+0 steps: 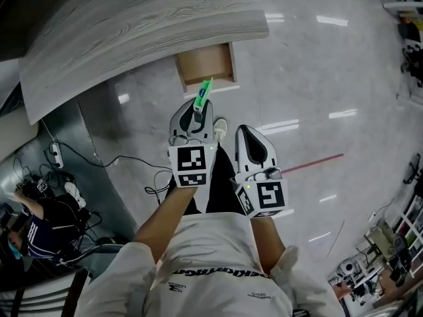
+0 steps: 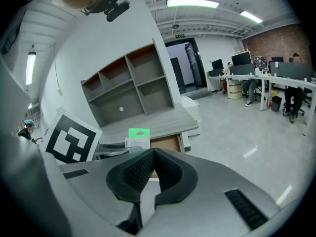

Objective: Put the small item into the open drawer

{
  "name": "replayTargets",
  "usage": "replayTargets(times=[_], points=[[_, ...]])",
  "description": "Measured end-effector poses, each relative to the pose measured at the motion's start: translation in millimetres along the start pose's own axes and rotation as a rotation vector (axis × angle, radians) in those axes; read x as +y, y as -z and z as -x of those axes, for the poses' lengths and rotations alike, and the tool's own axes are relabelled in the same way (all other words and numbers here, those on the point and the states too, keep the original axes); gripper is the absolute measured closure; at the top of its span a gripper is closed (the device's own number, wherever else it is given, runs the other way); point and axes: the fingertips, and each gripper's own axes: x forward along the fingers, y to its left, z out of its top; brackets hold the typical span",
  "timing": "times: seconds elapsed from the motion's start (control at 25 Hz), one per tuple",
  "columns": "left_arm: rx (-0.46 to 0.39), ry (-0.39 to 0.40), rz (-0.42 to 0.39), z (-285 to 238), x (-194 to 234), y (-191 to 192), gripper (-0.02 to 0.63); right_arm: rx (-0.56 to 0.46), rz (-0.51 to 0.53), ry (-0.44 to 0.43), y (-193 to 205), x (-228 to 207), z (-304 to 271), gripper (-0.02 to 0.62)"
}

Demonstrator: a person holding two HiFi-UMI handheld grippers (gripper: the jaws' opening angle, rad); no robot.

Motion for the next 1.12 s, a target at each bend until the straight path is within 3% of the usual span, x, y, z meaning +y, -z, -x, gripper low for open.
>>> replayTargets(times=[0.64, 1.12], points=[[0.037, -0.050, 0.027, -63, 34, 35, 0.508, 0.056, -0.036, -0.004, 49, -17, -18, 0.563], [0.114, -0.057, 0.030, -99, 41, 63, 0.508, 0.074, -0.061, -0.011, 54, -21, -25, 0.563]])
